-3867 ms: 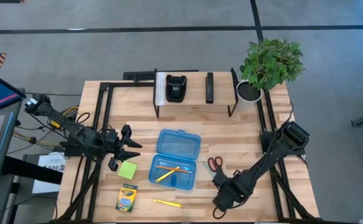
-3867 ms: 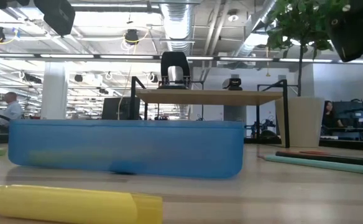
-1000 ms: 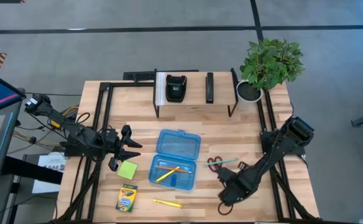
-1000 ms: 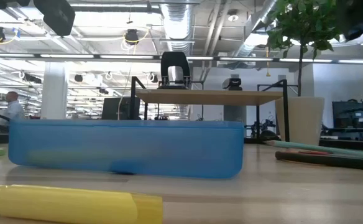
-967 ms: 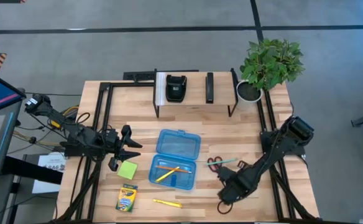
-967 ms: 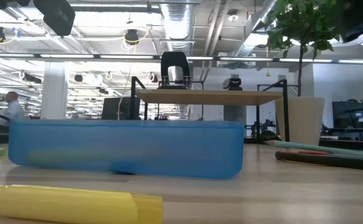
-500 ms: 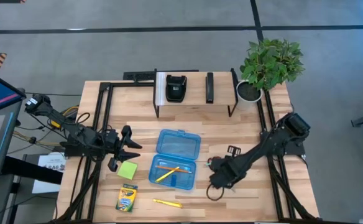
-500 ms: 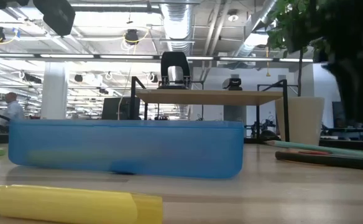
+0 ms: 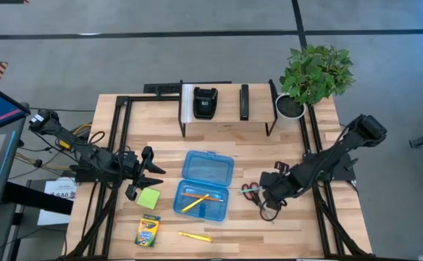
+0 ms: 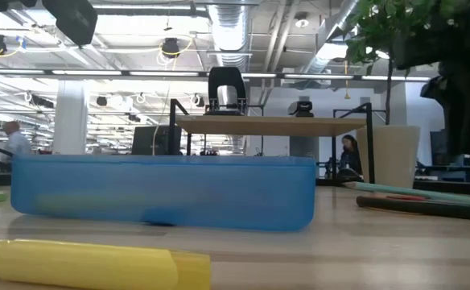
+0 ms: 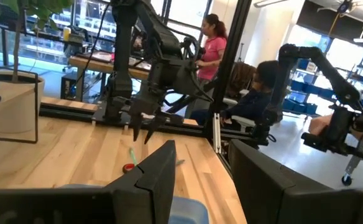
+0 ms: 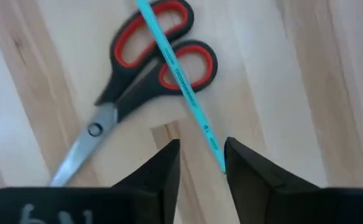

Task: Pack school essentials
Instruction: Put the blue pencil into the blue supply box

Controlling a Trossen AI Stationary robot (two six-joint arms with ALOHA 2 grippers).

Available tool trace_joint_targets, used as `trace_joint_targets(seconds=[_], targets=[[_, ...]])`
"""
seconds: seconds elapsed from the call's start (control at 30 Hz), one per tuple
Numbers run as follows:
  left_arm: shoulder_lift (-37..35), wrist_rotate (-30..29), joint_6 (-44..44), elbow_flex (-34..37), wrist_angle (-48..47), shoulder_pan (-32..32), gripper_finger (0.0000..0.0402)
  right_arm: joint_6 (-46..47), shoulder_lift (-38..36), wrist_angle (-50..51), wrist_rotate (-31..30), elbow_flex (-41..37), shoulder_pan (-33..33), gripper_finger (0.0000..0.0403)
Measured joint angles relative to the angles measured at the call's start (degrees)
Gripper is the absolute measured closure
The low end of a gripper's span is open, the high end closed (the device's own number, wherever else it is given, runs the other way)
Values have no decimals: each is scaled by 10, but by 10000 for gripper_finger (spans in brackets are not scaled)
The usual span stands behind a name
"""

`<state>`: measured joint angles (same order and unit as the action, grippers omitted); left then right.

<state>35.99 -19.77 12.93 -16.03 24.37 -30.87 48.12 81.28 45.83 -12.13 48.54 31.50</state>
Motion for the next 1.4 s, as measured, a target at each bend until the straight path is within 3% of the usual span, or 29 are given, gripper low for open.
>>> trace_joint_targets(seconds=[0.33, 0.57, 0.93, 1.23, 1.4], targets=[[0, 0, 7, 0, 0, 0, 264, -71, 53, -18, 0, -7, -5, 172], [0, 0, 3, 0, 0, 0, 264, -105, 93, -24, 2, -7, -28, 166], [0, 0, 3, 0, 0, 0, 264, -180, 102, -60, 64, -7, -95, 201], [0, 5, 9, 0, -1, 0, 264, -216, 155, -75, 105, -3, -118, 262], [0, 5, 6, 0, -1, 0, 264, -216, 155, -79, 109, -3, -118, 329]])
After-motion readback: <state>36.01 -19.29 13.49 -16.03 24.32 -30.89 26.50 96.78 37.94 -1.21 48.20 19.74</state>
